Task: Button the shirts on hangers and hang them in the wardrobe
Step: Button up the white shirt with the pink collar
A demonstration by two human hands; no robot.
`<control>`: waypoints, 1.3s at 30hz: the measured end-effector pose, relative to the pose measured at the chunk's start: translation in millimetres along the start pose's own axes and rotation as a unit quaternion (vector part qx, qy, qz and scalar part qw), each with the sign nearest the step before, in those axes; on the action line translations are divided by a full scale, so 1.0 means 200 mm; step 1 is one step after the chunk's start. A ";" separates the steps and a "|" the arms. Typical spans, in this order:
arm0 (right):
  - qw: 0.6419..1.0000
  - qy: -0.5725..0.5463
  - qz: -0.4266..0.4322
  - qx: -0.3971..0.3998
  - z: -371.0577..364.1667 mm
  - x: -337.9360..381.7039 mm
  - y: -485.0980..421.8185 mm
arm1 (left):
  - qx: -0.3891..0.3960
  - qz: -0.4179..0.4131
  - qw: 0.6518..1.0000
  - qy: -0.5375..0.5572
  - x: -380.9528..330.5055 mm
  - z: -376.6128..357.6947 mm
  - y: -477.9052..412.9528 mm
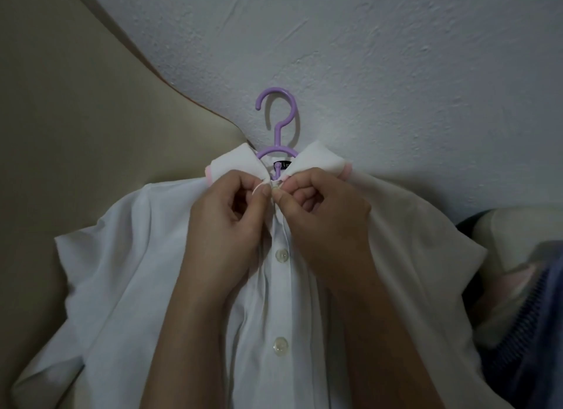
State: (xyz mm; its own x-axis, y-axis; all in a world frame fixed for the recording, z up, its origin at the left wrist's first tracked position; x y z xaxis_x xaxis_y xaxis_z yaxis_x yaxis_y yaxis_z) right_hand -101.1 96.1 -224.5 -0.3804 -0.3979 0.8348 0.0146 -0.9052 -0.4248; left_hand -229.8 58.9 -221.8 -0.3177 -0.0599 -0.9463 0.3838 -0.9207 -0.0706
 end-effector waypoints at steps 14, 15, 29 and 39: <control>0.994 -0.037 -0.103 0.025 -0.01 -0.04 0.00 | -0.080 -0.023 0.996 -0.018 -0.02 0.00 0.03; 0.993 -0.043 -0.106 0.027 -0.02 -0.04 -0.01 | -0.085 -0.016 0.996 -0.017 -0.01 0.01 0.03; 0.984 -0.108 -0.138 0.026 0.00 -0.05 0.00 | -0.046 0.060 0.994 0.075 0.02 0.00 0.01; 0.978 -0.171 -0.118 -0.008 0.03 -0.02 0.01 | 0.055 0.136 0.963 0.227 0.02 0.00 0.00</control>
State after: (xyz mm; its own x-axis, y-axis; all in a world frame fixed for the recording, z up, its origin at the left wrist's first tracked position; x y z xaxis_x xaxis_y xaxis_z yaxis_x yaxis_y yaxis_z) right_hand -94.9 95.3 -226.2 -0.0393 -0.2076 0.9774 -0.0526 -0.9764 -0.2095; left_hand -232.0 59.2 -226.3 0.2030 -0.1534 -0.9671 0.2967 -0.9316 0.2100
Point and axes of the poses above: each hand's wrist, its own y-axis away from the middle knuckle, its own z-axis out of the back of the hand, x = y × z, the point moved 3 cm from there along -y, towards the middle knuckle, and after that the axes turned 11 degrees about z, right-handed, at the moved point
